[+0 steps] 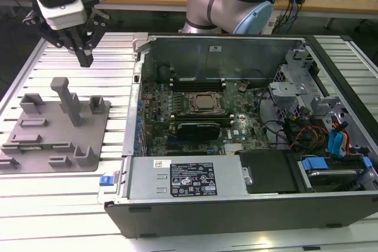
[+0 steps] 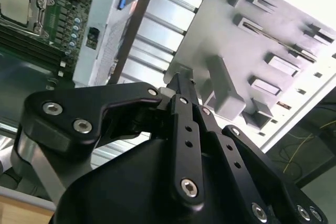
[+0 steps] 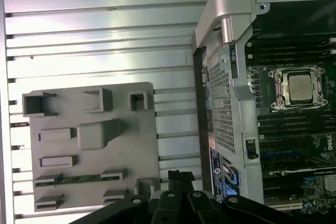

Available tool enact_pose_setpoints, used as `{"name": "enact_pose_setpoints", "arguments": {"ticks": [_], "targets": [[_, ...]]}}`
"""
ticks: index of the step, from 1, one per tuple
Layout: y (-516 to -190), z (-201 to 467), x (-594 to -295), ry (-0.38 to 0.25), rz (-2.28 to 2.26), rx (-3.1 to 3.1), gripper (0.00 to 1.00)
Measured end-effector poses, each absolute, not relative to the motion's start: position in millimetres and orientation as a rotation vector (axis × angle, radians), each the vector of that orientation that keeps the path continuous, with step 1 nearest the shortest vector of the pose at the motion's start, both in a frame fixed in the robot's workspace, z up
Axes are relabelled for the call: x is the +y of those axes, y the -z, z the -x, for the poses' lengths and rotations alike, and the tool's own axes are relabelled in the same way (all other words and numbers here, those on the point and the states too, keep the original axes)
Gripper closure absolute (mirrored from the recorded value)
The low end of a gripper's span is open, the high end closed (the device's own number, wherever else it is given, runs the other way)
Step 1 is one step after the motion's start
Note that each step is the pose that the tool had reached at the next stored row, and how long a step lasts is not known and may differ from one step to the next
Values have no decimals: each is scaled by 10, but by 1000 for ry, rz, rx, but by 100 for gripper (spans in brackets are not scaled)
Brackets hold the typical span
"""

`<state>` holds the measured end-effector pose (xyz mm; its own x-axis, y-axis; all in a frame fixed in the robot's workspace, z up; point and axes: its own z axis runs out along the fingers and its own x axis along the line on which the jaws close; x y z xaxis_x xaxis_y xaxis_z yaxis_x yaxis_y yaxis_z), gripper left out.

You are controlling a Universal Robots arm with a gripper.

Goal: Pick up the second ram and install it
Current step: 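Reach for the second ram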

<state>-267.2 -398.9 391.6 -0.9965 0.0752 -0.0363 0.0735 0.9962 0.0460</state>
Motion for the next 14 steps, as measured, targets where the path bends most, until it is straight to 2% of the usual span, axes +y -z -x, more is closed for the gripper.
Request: {"name": "enact_pose_setpoints", "arguments": {"ticks": [14], "targets": [[-3909,3219,-3989,-70,-115,3092,92]]}}
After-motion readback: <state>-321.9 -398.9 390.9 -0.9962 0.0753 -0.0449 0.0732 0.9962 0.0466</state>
